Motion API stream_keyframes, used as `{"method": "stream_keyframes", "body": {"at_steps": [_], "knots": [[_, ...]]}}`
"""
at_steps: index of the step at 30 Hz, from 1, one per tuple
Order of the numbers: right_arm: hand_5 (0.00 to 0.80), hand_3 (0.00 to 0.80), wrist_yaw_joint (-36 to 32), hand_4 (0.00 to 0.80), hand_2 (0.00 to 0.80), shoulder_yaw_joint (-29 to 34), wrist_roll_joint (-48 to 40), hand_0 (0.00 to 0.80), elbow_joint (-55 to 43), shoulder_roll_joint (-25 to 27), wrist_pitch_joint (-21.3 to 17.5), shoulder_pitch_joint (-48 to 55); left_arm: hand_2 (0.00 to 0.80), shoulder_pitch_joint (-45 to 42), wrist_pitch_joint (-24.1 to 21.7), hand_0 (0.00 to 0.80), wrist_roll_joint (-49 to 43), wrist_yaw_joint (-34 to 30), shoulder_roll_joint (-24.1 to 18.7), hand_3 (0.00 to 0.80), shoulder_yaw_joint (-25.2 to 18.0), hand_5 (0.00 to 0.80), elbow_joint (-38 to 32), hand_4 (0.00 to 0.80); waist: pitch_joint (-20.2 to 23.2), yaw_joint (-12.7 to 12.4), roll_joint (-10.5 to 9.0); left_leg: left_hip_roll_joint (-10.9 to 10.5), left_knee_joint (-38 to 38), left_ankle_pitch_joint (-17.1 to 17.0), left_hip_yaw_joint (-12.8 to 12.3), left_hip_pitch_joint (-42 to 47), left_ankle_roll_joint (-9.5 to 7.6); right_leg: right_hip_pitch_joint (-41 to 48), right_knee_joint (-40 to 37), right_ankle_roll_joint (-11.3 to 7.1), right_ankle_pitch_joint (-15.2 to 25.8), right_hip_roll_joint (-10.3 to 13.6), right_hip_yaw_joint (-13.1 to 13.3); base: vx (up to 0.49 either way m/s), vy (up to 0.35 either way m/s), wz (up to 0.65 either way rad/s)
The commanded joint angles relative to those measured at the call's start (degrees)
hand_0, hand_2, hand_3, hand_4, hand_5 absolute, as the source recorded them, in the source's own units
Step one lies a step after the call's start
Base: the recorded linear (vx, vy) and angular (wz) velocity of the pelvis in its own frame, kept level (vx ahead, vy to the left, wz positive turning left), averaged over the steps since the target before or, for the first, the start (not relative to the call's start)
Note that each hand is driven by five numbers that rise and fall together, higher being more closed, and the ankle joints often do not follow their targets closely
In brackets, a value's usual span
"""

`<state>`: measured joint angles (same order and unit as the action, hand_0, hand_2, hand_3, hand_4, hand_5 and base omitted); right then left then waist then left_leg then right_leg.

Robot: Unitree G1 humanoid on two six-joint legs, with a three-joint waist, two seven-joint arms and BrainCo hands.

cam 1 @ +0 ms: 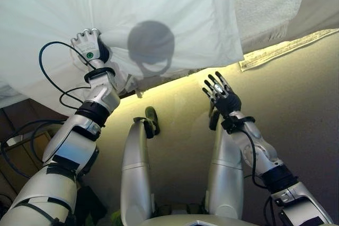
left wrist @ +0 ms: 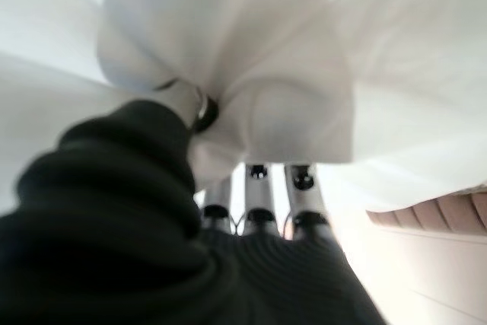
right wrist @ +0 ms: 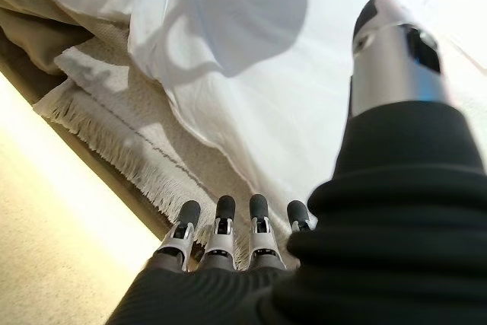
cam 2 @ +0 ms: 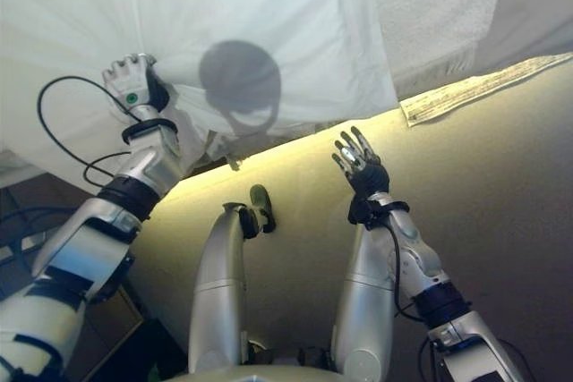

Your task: Make the bed neatly

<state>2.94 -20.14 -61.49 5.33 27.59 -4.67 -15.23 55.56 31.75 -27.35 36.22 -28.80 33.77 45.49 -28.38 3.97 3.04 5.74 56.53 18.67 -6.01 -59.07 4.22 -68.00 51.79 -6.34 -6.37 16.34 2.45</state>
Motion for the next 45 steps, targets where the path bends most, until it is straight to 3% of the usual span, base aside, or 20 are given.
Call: {"method": "stream_keyframes", "body": {"at_steps": [1,5,13,18,19,28,33,39,40,41,45], "knots": [[0.0,0.0,-2.2,0.0,0.0,-0.23,-1.55,0.0,-5.69,-0.8,-2.24,2.16,0.8,-1.48,-1.37,0.8,0.98,-1.46,-1.86,0.8,-1.34,0.8,2.26,0.8,-1.41,0.54,-1.05,-1.24,-6.97,-7.45,-1.73,0.34,-2.45,5.84,-3.63,-3.42,6.47,1.55,-1.37,0.013,-0.034,0.02],[0.0,0.0,-5.04,0.0,0.0,-0.15,-1.69,0.0,-5.85,-1.43,-3.49,6.09,0.8,-6.26,-8.53,0.8,1.76,-0.21,-3.15,0.8,-3.67,0.8,2.0,0.8,-1.41,-0.21,-1.28,-1.47,-11.75,-8.33,-1.91,7.48,-2.22,12.63,-6.52,-3.42,6.58,1.85,-3.19,0.045,-0.052,0.02],[0.0,0.0,-10.71,0.0,0.0,1.31,-0.78,0.0,-2.69,-2.25,-4.5,12.12,0.8,-18.33,-16.98,0.8,-2.73,0.4,-7.34,0.8,-9.51,0.8,3.81,0.8,-1.39,-2.24,-0.79,-3.34,-22.09,-10.95,-1.33,21.94,-2.6,25.14,-12.98,-4.23,9.47,3.18,-6.24,0.07,-0.02,0.13],[0.0,0.0,-13.16,0.0,0.0,3.4,-0.59,0.0,-1.34,-2.04,-4.12,14.02,0.8,-23.63,-19.36,0.8,-6.64,-1.2,-11.39,0.8,-11.34,0.8,5.26,0.8,0.64,-2.73,-0.6,-4.48,-27.12,-12.33,-0.49,27.02,-2.81,29.41,-17.8,-4.74,11.22,3.74,-7.66,0.035,0.013,0.1],[0.0,0.0,-13.83,0.0,0.0,4.27,-0.54,0.0,-1.17,-1.82,-3.85,14.41,0.8,-24.96,-20.38,0.8,-7.51,-1.66,-12.8,0.8,-11.95,0.8,5.46,0.8,1.27,-2.73,-0.63,-4.84,-28.91,-14.37,-0.7,27.49,-3.17,29.94,-20.15,-4.11,13.09,3.91,-8.33,-0.04,0.03,0.12],[0.0,0.0,-16.8,0.0,0.0,6.71,-0.76,0.0,1.34,-0.11,-4.56,15.38,0.8,-28.32,-24.03,0.8,-5.99,-4.29,-19.41,0.8,-13.45,0.8,5.6,0.8,3.03,-3.56,0.61,-6.07,-31.21,-14.45,-0.62,30.23,-2.65,33.67,-24.35,-4.75,13.31,5.46,-9.05,-0.013,0.044,0.07],[0.0,0.0,-15.39,0.0,0.0,5.77,-0.62,0.0,1.14,-1.42,-5.22,15.5,0.8,-27.36,-25.21,0.8,-6.08,-5.72,-17.76,0.8,-12.26,0.8,3.74,0.8,2.14,-4.23,0.51,-5.72,-29.97,-13.96,-0.29,29.17,-2.8,32.7,-22.34,-5.11,12.73,5.57,-8.51,-0.029,-0.019,0.08],[0.0,0.0,-13.84,0.0,0.0,4.74,-0.38,0.0,-0.82,-2.65,-6.36,15.17,0.8,-26.8,-25.03,0.8,-2.82,-3.77,-12.3,0.8,-11.46,0.8,4.25,0.8,0.93,-4.99,-0.4,-5.26,-29.41,-12.31,0.4,29.07,-2.47,33.59,-22.51,-6.04,11.09,5.19,-9.31,-0.005,-0.061,0.03],[0.0,0.0,-13.32,0.0,0.0,4.45,-0.14,0.0,-1.19,-3.02,-6.49,15.17,0.643,-26.78,-25.13,0.643,-2.12,-3.63,-11.05,0.643,-11.5,0.643,4.59,0.643,0.7,-5.08,-0.6,-5.25,-29.25,-12.18,0.41,29.07,-2.53,33.59,-22.31,-6.1,11.19,5.22,-9.38,-0.017,-0.051,0.04],[0.0,0.0,-12.8,0.0,0.0,4.22,0.0,0.0,-1.54,-3.33,-6.55,15.15,0.0,-26.98,-25.52,0.0,-1.9,-3.17,-10.0,0.0,-11.57,0.0,4.92,0.0,0.54,-5.19,-0.79,-5.25,-29.16,-12.17,0.44,29.04,-2.61,33.52,-22.13,-6.14,11.36,5.27,-9.45,-0.001,-0.054,0.07],[0.0,0.0,-10.85,0.0,0.0,3.1,0.75,0.0,-2.95,-4.49,-6.58,14.77,0.0,-28.37,-25.23,0.0,-4.82,-2.07,-4.9,0.0,-10.42,0.0,6.38,0.0,0.49,-5.49,-1.55,-5.04,-29.31,-12.39,0.57,29.09,-2.8,33.77,-22.58,-6.09,11.44,5.29,-9.99,0.018,-0.038,0.01]]}}
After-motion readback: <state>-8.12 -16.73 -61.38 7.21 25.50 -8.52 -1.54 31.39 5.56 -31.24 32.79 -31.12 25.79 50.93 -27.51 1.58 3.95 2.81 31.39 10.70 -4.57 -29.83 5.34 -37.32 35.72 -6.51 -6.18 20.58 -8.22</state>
